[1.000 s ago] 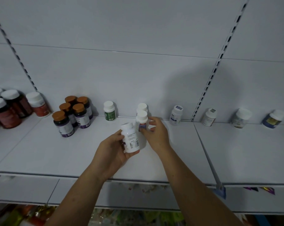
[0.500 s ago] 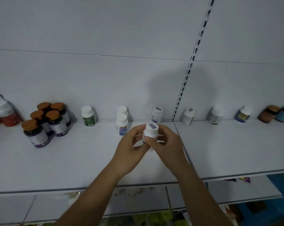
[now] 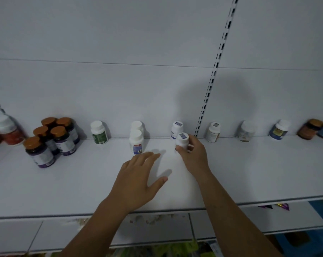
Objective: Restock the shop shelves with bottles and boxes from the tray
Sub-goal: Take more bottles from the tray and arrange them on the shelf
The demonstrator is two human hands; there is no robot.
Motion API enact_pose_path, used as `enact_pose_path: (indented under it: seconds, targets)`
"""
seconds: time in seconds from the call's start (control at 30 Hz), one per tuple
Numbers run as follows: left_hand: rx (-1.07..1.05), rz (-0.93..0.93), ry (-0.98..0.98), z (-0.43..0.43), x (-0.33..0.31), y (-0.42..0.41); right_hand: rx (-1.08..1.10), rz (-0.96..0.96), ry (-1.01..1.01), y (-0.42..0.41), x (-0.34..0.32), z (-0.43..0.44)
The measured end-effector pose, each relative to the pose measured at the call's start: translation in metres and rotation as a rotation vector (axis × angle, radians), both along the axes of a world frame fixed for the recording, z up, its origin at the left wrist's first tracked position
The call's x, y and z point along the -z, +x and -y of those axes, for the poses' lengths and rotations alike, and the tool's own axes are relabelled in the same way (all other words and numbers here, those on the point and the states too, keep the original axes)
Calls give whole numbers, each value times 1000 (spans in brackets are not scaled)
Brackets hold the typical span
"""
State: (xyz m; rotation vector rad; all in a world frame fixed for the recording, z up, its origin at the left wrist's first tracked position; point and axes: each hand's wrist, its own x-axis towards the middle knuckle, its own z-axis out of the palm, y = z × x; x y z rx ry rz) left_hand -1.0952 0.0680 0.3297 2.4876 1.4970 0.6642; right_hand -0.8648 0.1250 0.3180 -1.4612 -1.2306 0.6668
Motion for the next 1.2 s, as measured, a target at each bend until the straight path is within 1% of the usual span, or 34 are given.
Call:
enact_pose_path:
  seconds: [0.3,0.67,0.77,0.83,0.9,0.93,1.0,1.1,1.2]
  targets:
    - [-43,53,-46,2,4,-6,6,-5,-29,-6,8,-18]
    - [-83,93,-51,3,-4,-13,-9,-4,-48,-5,5,-15]
    - [-117,91,-28,3,-12,-24,51,87,-33,-6,-12,5]
    - [-164,83,-9,2,-20,-38,50,182,88,-9,-30,22]
    - [-235,77,10,3,-29,-56,-8,302,217,-16,-50,37]
    - [-277,73,26,6,-35,-67,-55,348,243,-23,-61,43]
    - [-358,63,52,16,-44,-89,-203,415,228,-42,-81,54]
    - [-504,32,78,43,-55,-124,-502,499,214,-91,-100,65]
    - [-632,-10,70,81,-61,-163,-712,662,254,-154,-102,71]
